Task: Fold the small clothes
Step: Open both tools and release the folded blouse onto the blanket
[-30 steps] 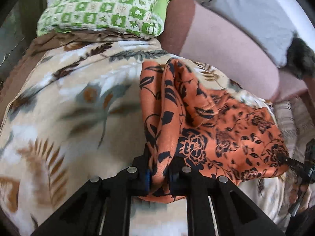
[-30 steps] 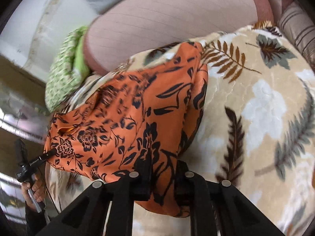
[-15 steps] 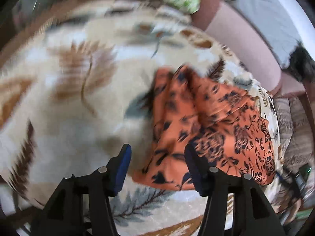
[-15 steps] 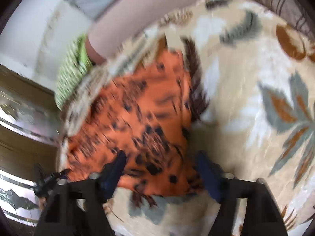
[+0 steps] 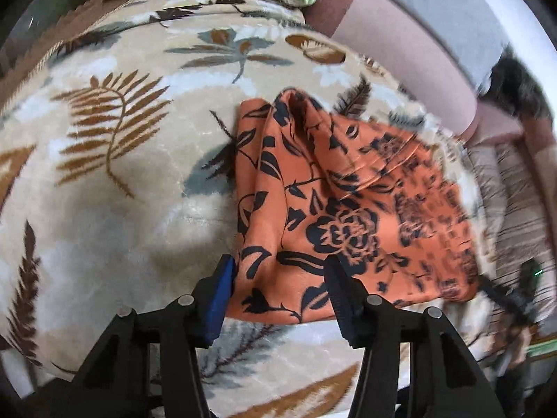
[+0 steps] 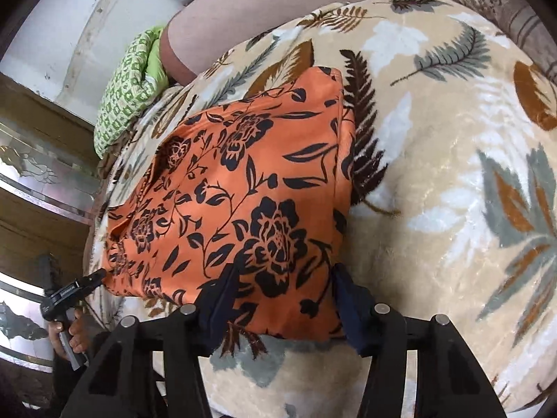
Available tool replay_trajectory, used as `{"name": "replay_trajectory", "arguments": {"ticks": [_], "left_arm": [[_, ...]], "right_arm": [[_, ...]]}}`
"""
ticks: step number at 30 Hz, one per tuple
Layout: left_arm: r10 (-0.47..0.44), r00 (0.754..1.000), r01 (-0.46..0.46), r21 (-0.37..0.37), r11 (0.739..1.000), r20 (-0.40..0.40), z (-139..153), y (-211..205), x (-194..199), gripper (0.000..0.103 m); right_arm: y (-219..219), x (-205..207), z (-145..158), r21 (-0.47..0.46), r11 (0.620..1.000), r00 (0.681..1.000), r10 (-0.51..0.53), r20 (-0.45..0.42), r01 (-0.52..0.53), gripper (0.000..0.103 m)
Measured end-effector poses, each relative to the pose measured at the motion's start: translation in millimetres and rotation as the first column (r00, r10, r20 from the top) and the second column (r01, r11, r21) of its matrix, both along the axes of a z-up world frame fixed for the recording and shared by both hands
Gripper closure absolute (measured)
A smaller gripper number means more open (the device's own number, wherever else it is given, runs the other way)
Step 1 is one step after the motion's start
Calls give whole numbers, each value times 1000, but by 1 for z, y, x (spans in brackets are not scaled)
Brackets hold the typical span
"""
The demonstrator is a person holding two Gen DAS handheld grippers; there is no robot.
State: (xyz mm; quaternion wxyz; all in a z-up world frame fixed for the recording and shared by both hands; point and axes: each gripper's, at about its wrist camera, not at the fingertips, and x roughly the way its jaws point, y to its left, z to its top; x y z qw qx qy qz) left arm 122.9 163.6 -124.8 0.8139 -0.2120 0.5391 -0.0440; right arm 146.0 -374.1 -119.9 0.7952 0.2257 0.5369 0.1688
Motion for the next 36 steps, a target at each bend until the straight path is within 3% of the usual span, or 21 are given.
{"name": "replay_trajectory", "arguments": {"ticks": [2,5,10,21,23,27,29,32,36], "left_arm": [[3,1000,-2,-35,999,17,1,6,-4,50],[-10,1000,11,21,1000,-12,-5,5,-3,77],[17,998,-17,10,1000,-56,-20,12,1,78],[3,999,-2,27,1000,-32,-14,9,1,78],[-11,1000,12,57,998,-12,-9,6,0,79],[-16,999,18,82,996,-30,-9,6,4,94],[-27,999,30,98,995,-33,-7,5,5,95],[-44,998,48,113,992,-38,0,2,5,96],[-41,999,42,74,996,-16,15,6,1,96]], "right_arm": [[0,-2,0,-3,1000,1000,13,5,-13,45],[-1,-2,-3,24,1000,1000,6,8,-6,44],[-3,0,-8,56,998,1000,6,10,-6,44],[-17,-5,-1,55,998,999,16,35,-18,44],[-14,-4,3,57,998,998,33,54,-36,56],[-7,3,-1,11,998,998,65,13,-65,72],[-5,3,1,-7,997,997,75,14,-75,90],[-2,3,5,-47,995,996,92,5,-91,96],[-2,1,18,-57,991,993,118,6,-118,97]]}}
